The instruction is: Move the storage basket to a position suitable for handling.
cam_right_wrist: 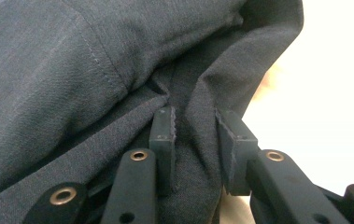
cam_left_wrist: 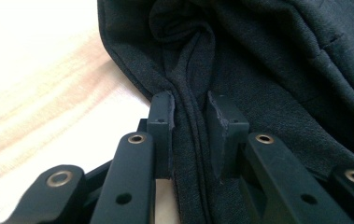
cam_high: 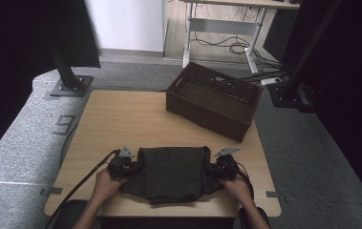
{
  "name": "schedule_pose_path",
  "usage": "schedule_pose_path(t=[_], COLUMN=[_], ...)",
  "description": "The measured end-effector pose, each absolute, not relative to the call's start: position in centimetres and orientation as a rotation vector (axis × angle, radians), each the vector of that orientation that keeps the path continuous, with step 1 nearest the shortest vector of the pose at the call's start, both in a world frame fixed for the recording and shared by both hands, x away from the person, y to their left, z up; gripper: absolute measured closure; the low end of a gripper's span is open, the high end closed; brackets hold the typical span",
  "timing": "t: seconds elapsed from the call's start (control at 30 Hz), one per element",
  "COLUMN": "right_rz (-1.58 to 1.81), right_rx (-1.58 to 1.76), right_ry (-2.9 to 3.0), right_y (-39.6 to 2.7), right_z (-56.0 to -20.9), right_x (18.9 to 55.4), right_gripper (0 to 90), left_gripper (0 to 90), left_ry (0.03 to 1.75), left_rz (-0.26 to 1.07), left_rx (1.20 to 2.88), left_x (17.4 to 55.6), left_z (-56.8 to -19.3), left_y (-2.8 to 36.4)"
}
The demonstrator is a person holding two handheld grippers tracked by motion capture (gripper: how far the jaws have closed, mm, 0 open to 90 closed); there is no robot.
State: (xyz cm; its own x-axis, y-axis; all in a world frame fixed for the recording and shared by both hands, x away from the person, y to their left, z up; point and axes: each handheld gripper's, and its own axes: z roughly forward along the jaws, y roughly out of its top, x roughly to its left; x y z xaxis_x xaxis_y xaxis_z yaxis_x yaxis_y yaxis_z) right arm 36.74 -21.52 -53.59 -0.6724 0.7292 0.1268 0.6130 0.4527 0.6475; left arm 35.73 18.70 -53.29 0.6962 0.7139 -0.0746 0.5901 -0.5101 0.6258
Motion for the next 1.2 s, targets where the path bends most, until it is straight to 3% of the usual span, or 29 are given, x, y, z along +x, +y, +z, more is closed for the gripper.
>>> schedule_pose_path(t=[1.2], right_rz=[1.022], right_rx=[1.059], right_ry=[2.660], right_y=[-21.4], right_z=[-53.3], right_x=[29.3], right_gripper=[66.9], left_gripper=[74.8], left_ry=[0.849], left_rz=[0.292], left_rx=[2.349], left_x=[28.5], left_z=[-53.1], left_y=[19.0])
